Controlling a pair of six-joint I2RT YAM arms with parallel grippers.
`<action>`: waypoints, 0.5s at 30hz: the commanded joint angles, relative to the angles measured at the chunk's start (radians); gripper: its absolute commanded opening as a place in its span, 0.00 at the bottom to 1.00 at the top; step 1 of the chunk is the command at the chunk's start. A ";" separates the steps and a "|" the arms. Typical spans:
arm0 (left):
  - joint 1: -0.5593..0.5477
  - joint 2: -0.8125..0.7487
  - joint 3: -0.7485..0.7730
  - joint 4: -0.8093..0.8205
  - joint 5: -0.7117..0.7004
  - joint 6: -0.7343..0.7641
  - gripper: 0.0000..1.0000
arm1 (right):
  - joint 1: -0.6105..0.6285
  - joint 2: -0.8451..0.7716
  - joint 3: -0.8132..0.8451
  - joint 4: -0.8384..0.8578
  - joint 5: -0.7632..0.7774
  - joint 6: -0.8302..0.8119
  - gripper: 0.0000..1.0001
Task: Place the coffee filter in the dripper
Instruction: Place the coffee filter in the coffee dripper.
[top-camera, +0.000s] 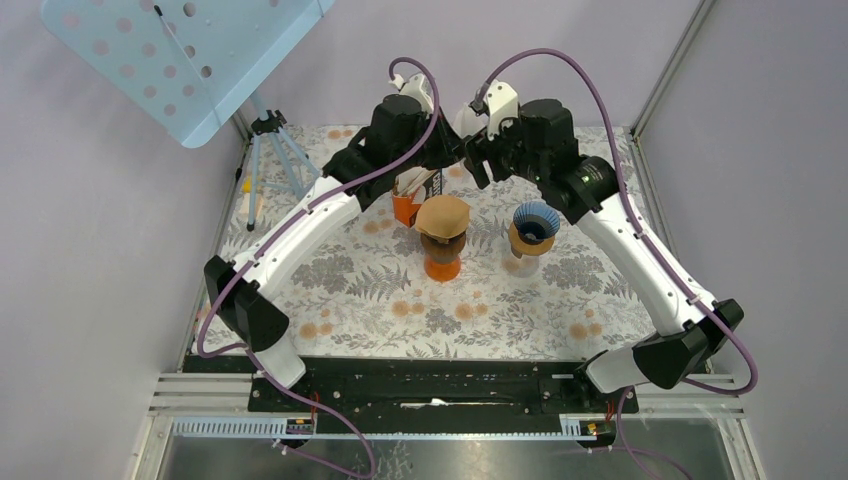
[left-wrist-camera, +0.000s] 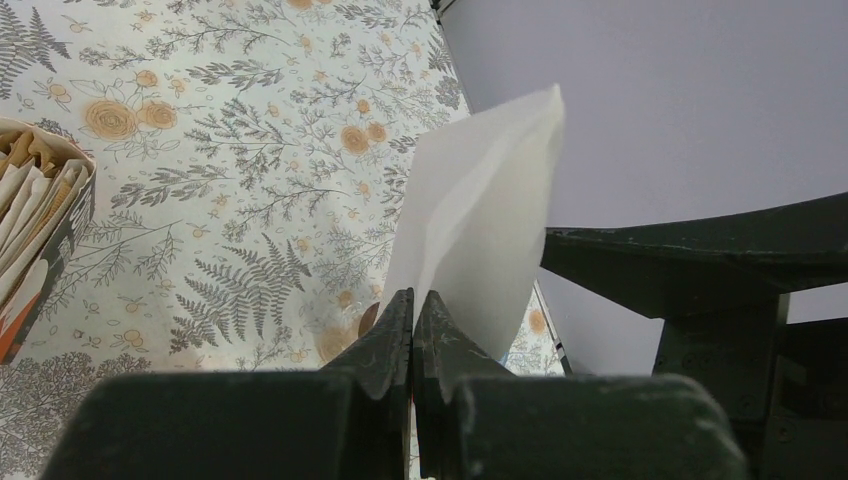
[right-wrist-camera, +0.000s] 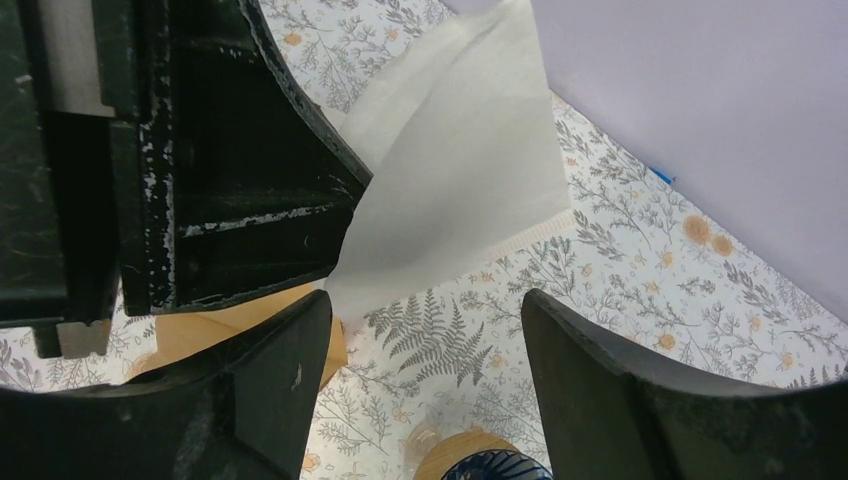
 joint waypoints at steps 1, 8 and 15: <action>-0.005 -0.038 0.012 0.044 -0.004 -0.009 0.00 | 0.010 -0.041 -0.006 0.039 0.004 -0.003 0.76; -0.008 -0.031 0.015 0.046 -0.009 -0.005 0.00 | 0.009 -0.049 -0.002 0.036 -0.020 0.015 0.76; -0.008 -0.036 0.002 0.052 -0.017 -0.002 0.00 | 0.009 -0.061 -0.007 0.032 -0.042 0.036 0.77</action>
